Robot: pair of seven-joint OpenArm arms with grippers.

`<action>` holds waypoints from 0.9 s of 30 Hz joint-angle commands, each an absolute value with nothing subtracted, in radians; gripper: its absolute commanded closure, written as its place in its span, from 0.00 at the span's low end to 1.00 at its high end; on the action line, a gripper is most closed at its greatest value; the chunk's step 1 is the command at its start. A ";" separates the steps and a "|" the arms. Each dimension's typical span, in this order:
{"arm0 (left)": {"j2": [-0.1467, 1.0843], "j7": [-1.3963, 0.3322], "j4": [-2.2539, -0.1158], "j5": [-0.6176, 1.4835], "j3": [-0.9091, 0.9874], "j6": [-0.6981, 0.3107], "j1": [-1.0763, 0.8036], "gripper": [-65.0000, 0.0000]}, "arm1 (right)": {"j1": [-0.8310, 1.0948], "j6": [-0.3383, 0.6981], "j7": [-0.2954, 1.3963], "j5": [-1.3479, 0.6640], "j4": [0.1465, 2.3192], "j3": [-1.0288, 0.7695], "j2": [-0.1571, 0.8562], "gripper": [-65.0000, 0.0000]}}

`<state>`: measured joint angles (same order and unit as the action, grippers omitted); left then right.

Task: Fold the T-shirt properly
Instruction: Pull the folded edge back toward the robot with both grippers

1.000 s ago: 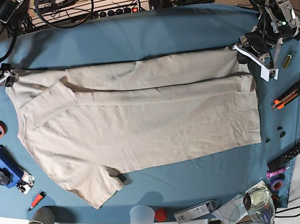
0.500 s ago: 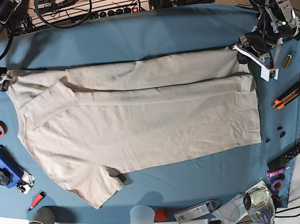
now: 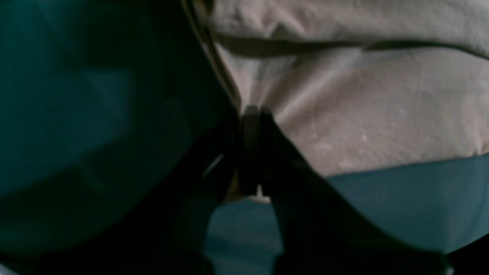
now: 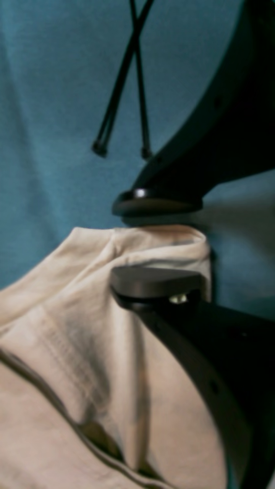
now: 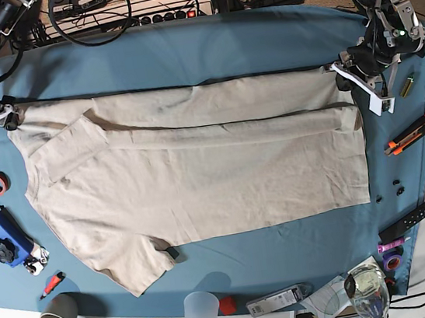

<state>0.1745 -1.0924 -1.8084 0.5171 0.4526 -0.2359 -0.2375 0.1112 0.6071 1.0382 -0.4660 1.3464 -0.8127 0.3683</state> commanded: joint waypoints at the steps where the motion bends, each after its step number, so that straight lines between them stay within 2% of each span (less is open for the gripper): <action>1: 0.183 -1.091 -1.820 0.502 0.455 -0.233 -0.236 1.00 | 0.117 0.602 1.098 -0.436 1.340 -0.811 0.377 0.65; 8: 0.183 -1.080 -1.820 0.502 0.455 -0.233 -0.236 1.00 | 0.123 0.602 1.231 -0.564 1.340 -0.811 0.377 0.66; 10: 0.183 -1.080 -1.820 0.502 0.455 -0.233 -0.235 1.00 | 0.128 0.602 1.239 -0.582 1.340 -0.811 0.376 0.76; 13: 0.183 -1.081 -1.820 0.502 0.455 -0.233 -0.236 1.00 | 0.136 0.570 1.240 -0.584 1.340 -0.811 0.377 1.00; 16: 0.183 -1.081 -1.820 0.502 0.455 -0.233 -0.236 1.00 | 0.136 0.525 1.243 -0.564 1.340 -0.811 0.377 1.00; 27: 0.184 -1.119 -1.821 0.502 0.455 -0.233 -0.239 1.00 | 0.136 0.525 1.305 -0.564 1.344 -0.884 0.382 1.00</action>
